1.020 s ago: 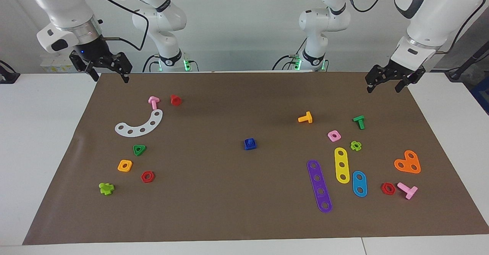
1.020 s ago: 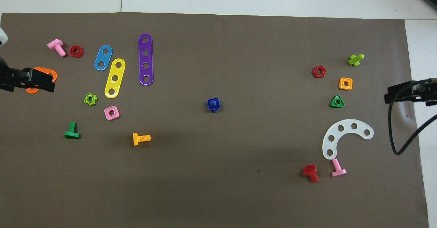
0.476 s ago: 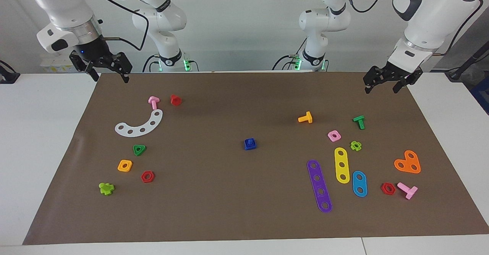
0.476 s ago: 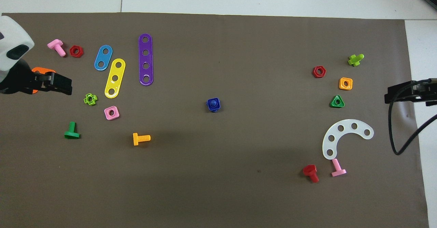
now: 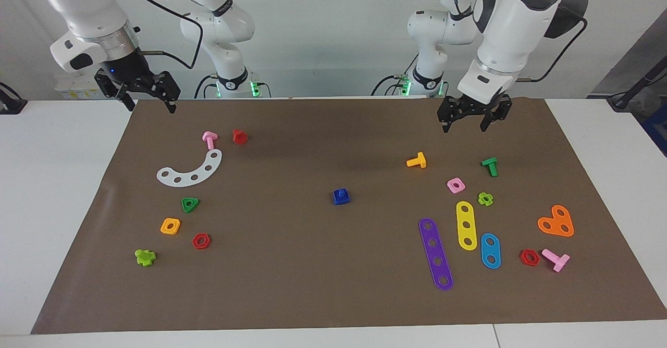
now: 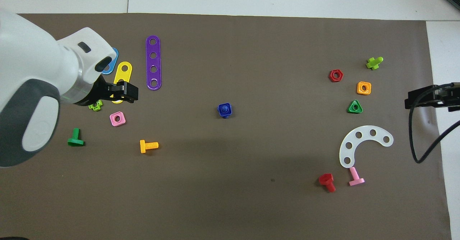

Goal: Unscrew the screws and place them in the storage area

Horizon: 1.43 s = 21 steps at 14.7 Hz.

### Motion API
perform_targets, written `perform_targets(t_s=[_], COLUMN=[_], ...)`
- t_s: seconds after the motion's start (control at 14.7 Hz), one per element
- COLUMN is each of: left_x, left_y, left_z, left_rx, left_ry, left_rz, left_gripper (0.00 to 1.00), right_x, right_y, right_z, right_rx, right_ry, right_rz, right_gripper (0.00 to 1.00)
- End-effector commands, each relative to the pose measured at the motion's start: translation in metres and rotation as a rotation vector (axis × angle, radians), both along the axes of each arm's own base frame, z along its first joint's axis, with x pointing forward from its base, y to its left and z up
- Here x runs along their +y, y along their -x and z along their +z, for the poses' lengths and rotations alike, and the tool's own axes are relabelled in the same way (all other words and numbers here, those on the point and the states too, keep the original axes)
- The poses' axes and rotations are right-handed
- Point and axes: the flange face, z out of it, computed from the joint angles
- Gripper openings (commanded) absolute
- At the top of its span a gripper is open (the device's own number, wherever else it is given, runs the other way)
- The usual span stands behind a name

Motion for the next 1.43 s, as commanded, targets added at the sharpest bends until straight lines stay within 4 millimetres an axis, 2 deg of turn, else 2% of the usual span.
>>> perform_targets(t_s=[0.0,0.2,0.34,0.48,0.68,0.88,0.95,1.02,1.36], left_x=[-0.051,-0.09,-0.1,-0.12,-0.164,-0.192,-0.203,-0.213,-0.229], left_y=[-0.006,-0.011,-0.016,-0.015,-0.016,-0.018,-0.023,-0.027,-0.031], left_z=[-0.032,-0.054,-0.059,-0.072,-0.108,-0.132,-0.148,-0.156,-0.189], left_rx=[-0.021,-0.047,-0.074,-0.083,-0.056,-0.04,-0.032,-0.034,-0.055], left_ry=[0.037,0.063,0.086,0.095,0.081,0.063,0.053,0.053,0.035], left_rz=[0.073,0.103,0.115,0.098,0.117,0.146,0.162,0.17,0.153], left_gripper=[1.0,1.0,1.0,1.0,1.0,0.99,0.99,0.99,0.96], right_x=[0.001,0.001,0.001,0.001,0.001,0.001,0.001,0.001,0.001], right_y=[0.006,0.006,0.006,0.006,0.006,0.007,0.007,0.007,0.007], right_z=[0.002,0.002,0.002,0.002,0.002,0.003,0.003,0.003,0.003], right_rx=[-0.005,-0.005,-0.005,-0.005,-0.005,-0.007,-0.007,-0.007,-0.007], right_ry=[-0.004,-0.004,-0.004,-0.004,-0.004,-0.004,-0.004,-0.004,-0.004], right_rz=[-0.002,-0.004,-0.002,-0.002,-0.002,-0.004,-0.002,-0.002,-0.004], right_gripper=[1.0,1.0,1.0,1.0,1.0,1.0,1.0,1.0,1.0])
